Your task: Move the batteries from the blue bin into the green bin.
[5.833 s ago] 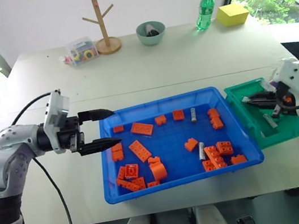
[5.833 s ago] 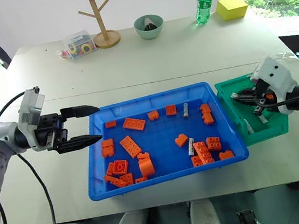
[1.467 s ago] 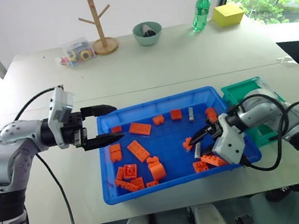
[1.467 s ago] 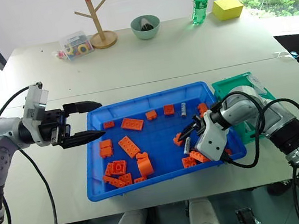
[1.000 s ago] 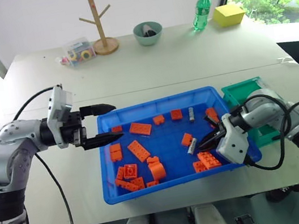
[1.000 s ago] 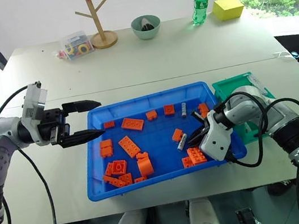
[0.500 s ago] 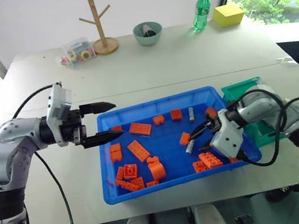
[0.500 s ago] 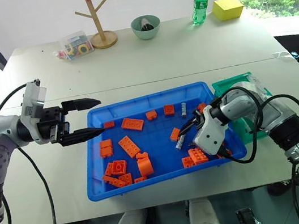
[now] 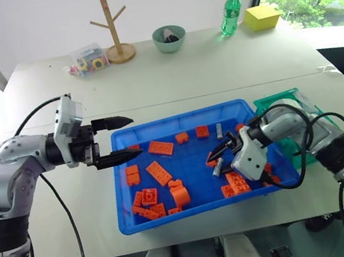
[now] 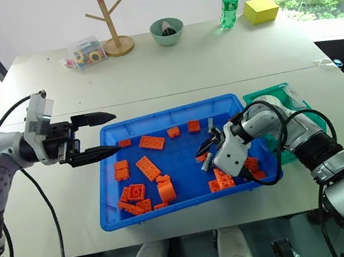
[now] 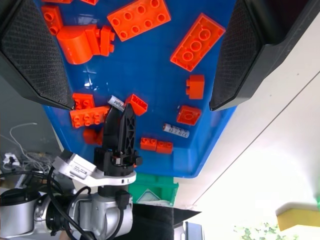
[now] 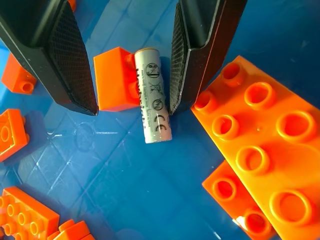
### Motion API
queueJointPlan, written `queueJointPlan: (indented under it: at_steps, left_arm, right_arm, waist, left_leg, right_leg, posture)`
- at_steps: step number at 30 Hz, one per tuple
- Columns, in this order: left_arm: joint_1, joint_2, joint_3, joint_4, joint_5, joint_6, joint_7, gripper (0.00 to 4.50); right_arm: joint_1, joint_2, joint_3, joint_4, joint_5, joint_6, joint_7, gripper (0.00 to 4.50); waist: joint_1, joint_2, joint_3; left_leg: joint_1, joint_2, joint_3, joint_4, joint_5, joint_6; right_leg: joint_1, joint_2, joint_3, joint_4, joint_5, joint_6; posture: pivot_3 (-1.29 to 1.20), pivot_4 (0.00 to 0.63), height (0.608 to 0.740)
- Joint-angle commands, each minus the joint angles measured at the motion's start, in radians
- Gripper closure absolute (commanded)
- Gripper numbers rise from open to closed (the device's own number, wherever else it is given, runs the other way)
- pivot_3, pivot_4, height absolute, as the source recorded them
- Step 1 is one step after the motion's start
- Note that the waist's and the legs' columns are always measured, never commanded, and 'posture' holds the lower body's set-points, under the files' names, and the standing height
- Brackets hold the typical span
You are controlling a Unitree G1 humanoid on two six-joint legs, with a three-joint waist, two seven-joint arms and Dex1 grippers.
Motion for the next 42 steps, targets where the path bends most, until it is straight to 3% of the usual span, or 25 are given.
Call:
queueJointPlan:
  at_steps: [1,3,13,17,21,25,33,40,41,42]
  left_arm:
    - [-0.015,0.005,0.029,-0.023,-0.012,-0.008,0.007,0.0]
    - [-0.014,0.005,0.031,-0.023,-0.013,-0.01,0.009,0.0]
    - [-0.014,-0.002,0.028,-0.016,-0.011,-0.019,0.01,0.0]
    - [-0.025,-0.002,0.02,-0.012,-0.01,-0.018,0.0,0.0]
    - [-0.041,-0.006,0.008,0.01,-0.001,-0.024,-0.016,0.0]
    - [-0.06,-0.017,-0.01,0.033,0.01,-0.032,-0.032,0.0]
    - [-0.125,-0.048,-0.055,0.12,0.047,-0.067,-0.083,0.0]
    - [-0.163,-0.079,-0.076,0.16,0.07,-0.086,-0.104,0.0]
    - [-0.165,-0.081,-0.077,0.161,0.072,-0.087,-0.106,0.0]
    - [-0.167,-0.083,-0.078,0.163,0.073,-0.088,-0.106,0.0]
  right_arm:
    - [-0.008,0.006,0.023,0.027,-0.011,0.013,0.031,3.54]
    - [-0.008,0.006,0.021,0.032,-0.005,0.02,0.038,4.41]
    - [0.028,-0.034,-0.048,-0.097,0.088,0.159,0.041,4.4]
    - [0.053,-0.068,-0.186,-0.368,0.298,0.586,-0.016,4.4]
    - [0.064,-0.116,-0.399,-0.584,0.568,1.103,-0.184,4.4]
    - [0.154,-0.177,-0.601,-0.674,0.666,1.34,-0.314,4.4]
    - [0.579,-0.256,-1.024,-0.681,0.572,1.381,-0.375,4.4]
    - [0.782,-0.182,-1.136,-0.676,0.527,1.345,-0.421,4.4]
    - [0.783,-0.174,-1.134,-0.68,0.532,1.353,-0.435,3.37]
    - [0.78,-0.168,-1.126,-0.68,0.528,1.355,-0.45,2.97]
  waist:
    - [0.001,0.0,0.0]
    - [0.0,0.0,0.0]
    - [0.003,0.0,0.0]
    - [0.003,0.001,0.0]
    - [0.006,0.001,0.0]
    - [0.023,0.0,0.0]
    - [0.052,0.0,0.0]
    - [0.042,0.0,0.0]
    - [0.039,0.0,0.0]
    - [0.033,0.0,0.0]
  left_leg:
    - [0.0,0.0,0.0,0.0,0.0,0.0]
    - [0.0,0.0,0.0,0.0,0.0,0.0]
    - [0.0,0.0,0.0,0.0,0.0,0.0]
    - [-0.001,0.0,0.0,0.0,0.0,0.0]
    - [-0.001,0.0,-0.001,0.0,0.0,0.0]
    - [-0.003,0.0,-0.002,0.0,-0.001,0.0]
    - [-0.007,-0.001,0.0,0.002,-0.002,0.002]
    - [-0.006,0.0,0.001,0.002,-0.002,0.003]
    - [-0.006,0.0,0.001,0.002,-0.002,0.003]
    - [-0.006,0.0,0.001,0.002,-0.002,0.003]
  right_leg:
    - [0.0,0.0,0.0,0.0,0.0,0.0]
    - [0.0,0.0,0.0,0.0,0.0,0.0]
    - [0.0,0.0,0.0,0.0,0.0,0.0]
    - [0.0,-0.001,0.0,0.0,0.0,0.0]
    - [-0.001,-0.002,0.0,0.0,0.0,0.0]
    - [-0.001,-0.003,0.001,-0.002,0.0,-0.001]
    - [-0.003,-0.003,0.0,-0.004,0.0,0.0]
    - [-0.002,-0.002,0.0,-0.003,0.0,0.0]
    - [-0.002,-0.002,0.0,-0.003,0.0,0.0]
    - [-0.002,-0.002,0.0,-0.003,0.0,0.0]
  posture:
    - [0.0,0.15,0.703]
    - [0.0,0.15,0.703]
    - [0.0,0.15,0.703]
    - [0.0,0.15,0.703]
    - [0.0,0.15,0.703]
    - [0.0,0.15,0.703]
    - [0.0,0.15,0.703]
    - [0.0,0.15,0.703]
    - [0.0,0.15,0.703]
    - [0.0,0.15,0.703]
